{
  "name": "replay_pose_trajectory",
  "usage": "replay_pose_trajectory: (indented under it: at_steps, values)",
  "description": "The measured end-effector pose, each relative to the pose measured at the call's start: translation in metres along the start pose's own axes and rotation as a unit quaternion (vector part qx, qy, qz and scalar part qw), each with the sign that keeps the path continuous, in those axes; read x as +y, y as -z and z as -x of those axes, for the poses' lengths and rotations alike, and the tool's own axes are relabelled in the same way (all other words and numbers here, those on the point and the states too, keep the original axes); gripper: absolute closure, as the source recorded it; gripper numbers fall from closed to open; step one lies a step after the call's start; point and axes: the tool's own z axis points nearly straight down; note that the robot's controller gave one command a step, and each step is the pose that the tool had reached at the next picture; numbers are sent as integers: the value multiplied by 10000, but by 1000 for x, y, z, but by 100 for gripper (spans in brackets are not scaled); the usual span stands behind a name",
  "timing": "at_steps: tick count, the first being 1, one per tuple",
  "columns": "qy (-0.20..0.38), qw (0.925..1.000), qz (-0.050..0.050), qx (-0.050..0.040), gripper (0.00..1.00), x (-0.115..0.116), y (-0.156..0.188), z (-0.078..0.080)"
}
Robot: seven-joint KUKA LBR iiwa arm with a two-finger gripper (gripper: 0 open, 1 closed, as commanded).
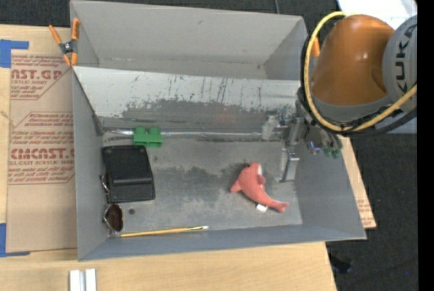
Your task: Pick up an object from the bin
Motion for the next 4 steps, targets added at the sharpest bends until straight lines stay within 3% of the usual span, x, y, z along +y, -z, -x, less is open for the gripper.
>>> replay_pose_trajectory:
  at_steps: [1,2,3,4]
  values:
    - [5,10000,-5,-39,0,0,4,2]
    - [-554,9985,4,-51,0,-10,-52,-21]
    - [-191,9998,-4,-64,0,-19,-79,-54]
    - [-1708,9853,10,-29,0,-18,-102,-49]
